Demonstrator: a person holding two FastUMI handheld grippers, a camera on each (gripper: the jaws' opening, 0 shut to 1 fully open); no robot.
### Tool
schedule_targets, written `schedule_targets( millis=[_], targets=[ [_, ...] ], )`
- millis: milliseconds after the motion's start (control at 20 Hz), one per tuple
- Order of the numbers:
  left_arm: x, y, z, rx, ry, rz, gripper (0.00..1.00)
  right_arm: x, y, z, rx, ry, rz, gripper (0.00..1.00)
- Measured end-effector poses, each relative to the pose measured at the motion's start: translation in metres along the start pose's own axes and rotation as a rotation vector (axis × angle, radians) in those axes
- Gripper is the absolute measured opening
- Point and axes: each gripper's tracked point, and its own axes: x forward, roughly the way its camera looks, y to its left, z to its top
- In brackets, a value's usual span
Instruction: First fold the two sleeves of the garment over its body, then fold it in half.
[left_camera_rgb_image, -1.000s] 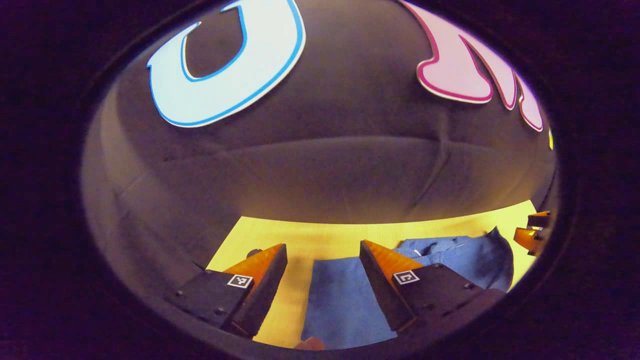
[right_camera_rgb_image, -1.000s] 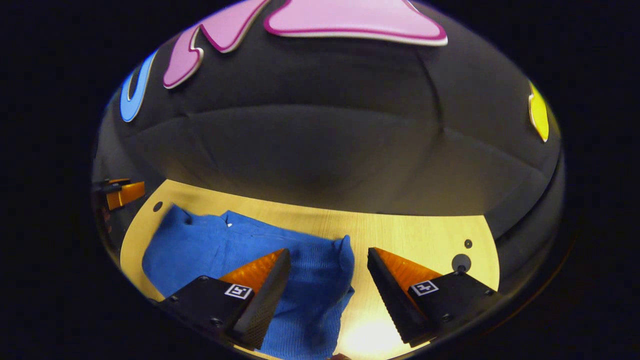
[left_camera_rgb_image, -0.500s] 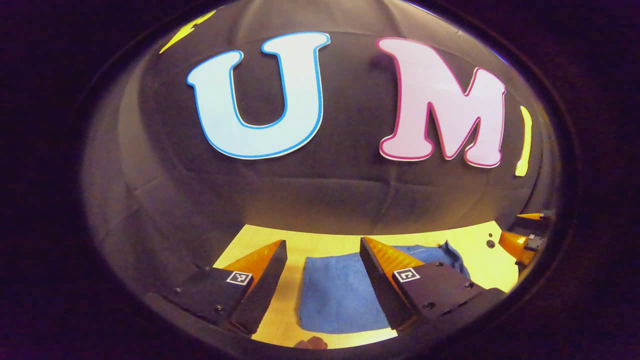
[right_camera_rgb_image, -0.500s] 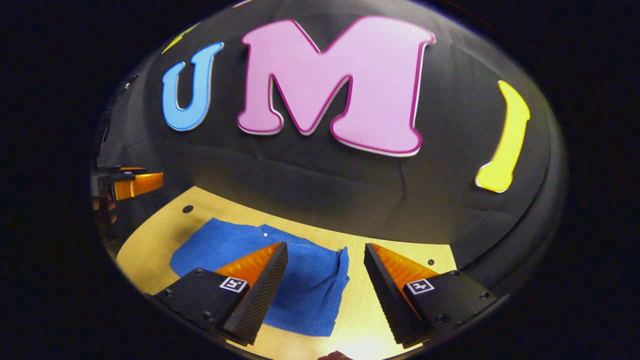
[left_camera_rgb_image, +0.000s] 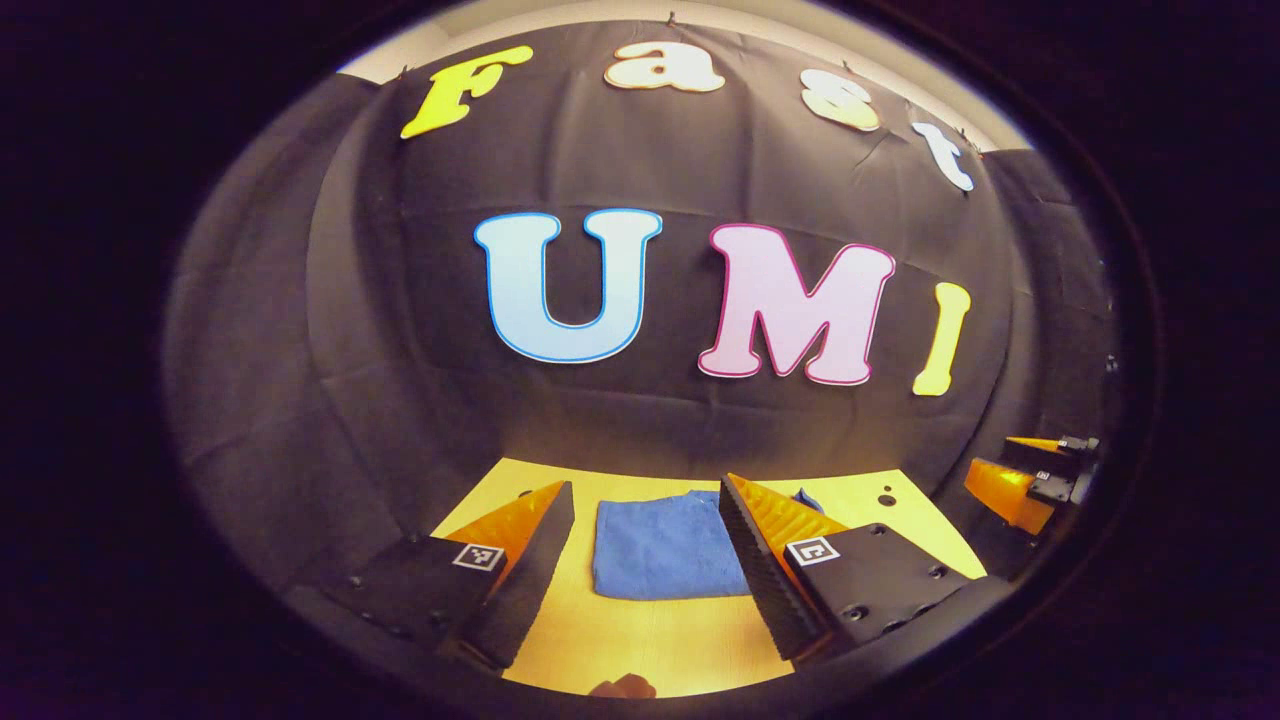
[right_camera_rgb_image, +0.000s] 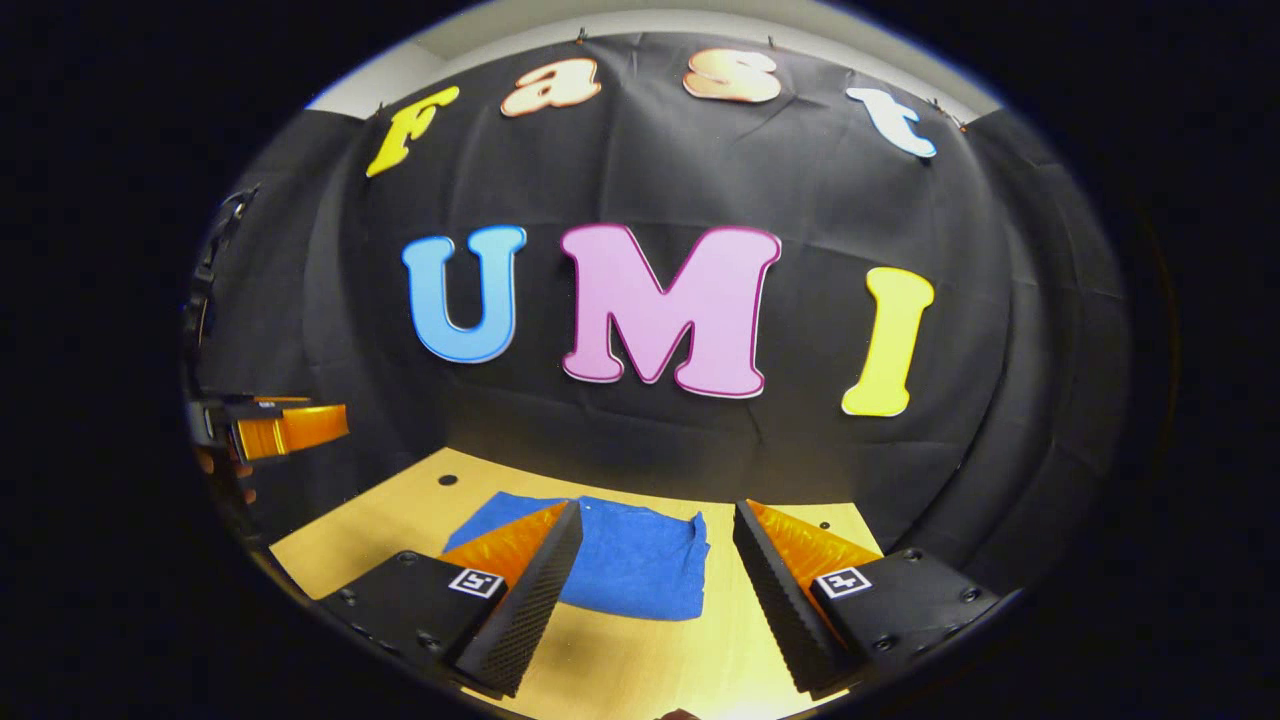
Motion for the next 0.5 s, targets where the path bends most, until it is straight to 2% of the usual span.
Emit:
schedule_targets(
  millis=[150, 200, 250, 300, 350, 450, 500],
  targets=[
    [-0.067, -0.007, -0.012, 0.004, -0.020, -0.024, 0.85, -0.068, -0.002, 0.024, -0.006, -0.047, -0.056, 0.96],
    [-0.089, -0.008, -0.014, 0.005, -0.040, -0.026, 0.81, -0.089, 0.001, 0.030, -0.011, -0.072, -0.064, 0.96],
    [-0.108, -0.005, -0.014, 0.006, -0.080, -0.023, 0.85, -0.110, 0.005, 0.036, -0.016, -0.101, -0.077, 0.96],
    [-0.121, -0.001, -0.009, 0.002, -0.138, -0.012, 0.81, -0.130, 0.006, 0.037, -0.018, -0.117, -0.089, 0.96],
    [-0.135, -0.002, -0.011, -0.003, -0.159, -0.007, 0.87, -0.148, 0.012, 0.031, -0.012, -0.113, -0.087, 0.96],
    [-0.166, -0.011, -0.014, 0.012, -0.188, -0.019, 0.82, -0.177, 0.022, 0.015, 0.000, -0.073, -0.069, 0.96],
    [-0.176, -0.014, -0.010, 0.026, -0.209, -0.020, 0.81, -0.190, 0.025, 0.010, 0.015, -0.063, -0.064, 1.00]
  ],
)
